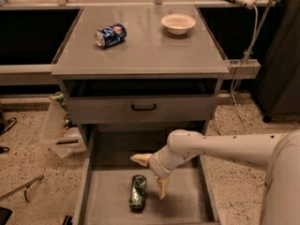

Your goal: Pick green can from middle drawer and place on counter

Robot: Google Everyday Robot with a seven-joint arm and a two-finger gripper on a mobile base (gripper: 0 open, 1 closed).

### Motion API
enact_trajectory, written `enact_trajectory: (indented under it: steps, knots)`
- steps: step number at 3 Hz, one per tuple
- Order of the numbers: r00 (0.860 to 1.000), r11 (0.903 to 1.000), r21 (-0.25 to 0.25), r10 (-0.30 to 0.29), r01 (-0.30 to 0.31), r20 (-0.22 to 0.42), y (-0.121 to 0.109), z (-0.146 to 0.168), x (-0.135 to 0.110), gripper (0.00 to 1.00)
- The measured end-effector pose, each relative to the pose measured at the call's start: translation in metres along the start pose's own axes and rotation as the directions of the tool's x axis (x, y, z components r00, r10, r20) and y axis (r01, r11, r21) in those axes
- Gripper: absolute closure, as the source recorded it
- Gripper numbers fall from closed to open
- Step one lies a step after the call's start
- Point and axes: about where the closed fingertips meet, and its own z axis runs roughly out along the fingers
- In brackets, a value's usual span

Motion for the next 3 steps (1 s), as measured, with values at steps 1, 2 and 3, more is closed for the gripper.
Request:
enact_trajectory:
  steps: [1, 2, 3]
  knots:
    - [1.0, 0.9996, -0.018, -0.02, 0.02, -0.005, 0.007, 0.037, 0.012, 0.0]
    - [0.999, 0.9989, -0.042, -0.025, 0.023, -0.043, 0.013, 0.062, 0.024, 0.0]
    - [0.998, 0.9988, -0.044, -0.025, 0.022, -0.063, 0.017, 0.075, 0.024, 0.0]
